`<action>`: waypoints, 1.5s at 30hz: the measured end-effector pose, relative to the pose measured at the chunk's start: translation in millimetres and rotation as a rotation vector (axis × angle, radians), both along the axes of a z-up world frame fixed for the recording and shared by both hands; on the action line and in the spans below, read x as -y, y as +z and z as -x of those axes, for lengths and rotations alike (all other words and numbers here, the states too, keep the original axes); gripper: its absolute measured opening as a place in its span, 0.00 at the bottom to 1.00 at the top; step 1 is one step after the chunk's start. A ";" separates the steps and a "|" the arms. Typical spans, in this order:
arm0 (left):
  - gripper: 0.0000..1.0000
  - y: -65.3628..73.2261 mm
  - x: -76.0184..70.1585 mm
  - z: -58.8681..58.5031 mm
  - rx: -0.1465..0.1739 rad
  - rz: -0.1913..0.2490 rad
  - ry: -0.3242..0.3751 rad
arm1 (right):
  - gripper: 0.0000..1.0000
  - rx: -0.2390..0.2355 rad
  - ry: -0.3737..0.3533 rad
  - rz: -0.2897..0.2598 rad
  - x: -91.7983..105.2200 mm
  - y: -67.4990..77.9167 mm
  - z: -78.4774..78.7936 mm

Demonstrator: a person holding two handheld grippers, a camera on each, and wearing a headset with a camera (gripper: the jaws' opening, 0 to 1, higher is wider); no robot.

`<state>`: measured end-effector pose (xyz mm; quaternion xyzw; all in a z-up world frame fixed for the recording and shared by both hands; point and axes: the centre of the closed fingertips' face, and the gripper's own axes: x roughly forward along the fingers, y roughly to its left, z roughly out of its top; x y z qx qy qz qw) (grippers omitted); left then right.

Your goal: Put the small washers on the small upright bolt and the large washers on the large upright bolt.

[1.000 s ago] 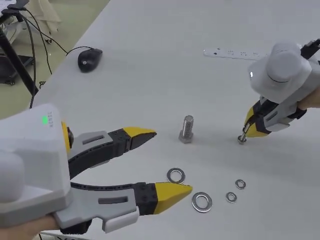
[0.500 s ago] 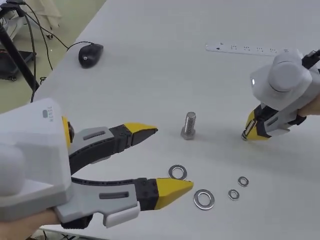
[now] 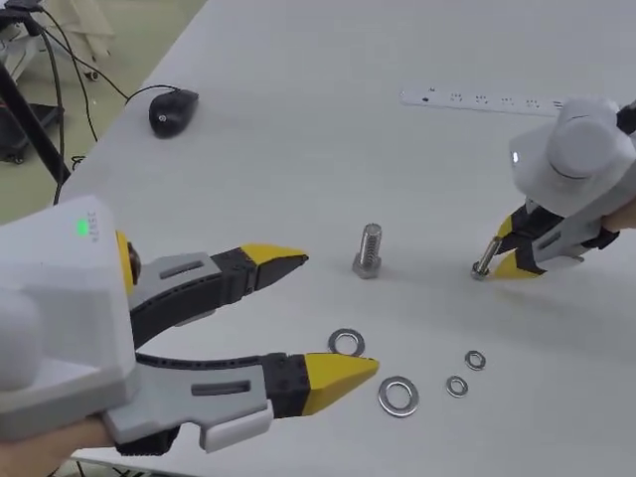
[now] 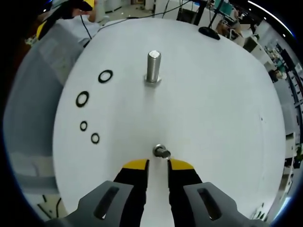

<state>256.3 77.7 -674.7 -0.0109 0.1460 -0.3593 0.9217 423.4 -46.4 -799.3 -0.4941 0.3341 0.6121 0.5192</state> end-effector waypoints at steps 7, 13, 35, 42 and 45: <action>0.57 4.7 3.8 6.8 0.012 -0.013 -0.006 | 0.16 0.001 -0.002 -0.003 5.5 7.7 14.4; 0.57 10.0 5.7 12.2 0.027 -0.021 -0.008 | 0.16 -0.003 0.008 -0.009 7.0 12.3 29.7; 0.58 24.3 13.1 29.4 0.062 -0.027 -0.009 | 0.16 -0.051 0.062 -0.022 3.3 6.8 85.3; 0.58 23.2 17.3 32.8 0.058 -0.030 -0.015 | 0.16 -0.083 0.074 -0.011 4.2 -8.9 99.6; 0.58 24.1 18.4 32.4 0.060 -0.026 -0.014 | 0.17 -0.094 0.070 0.000 4.1 -16.4 101.7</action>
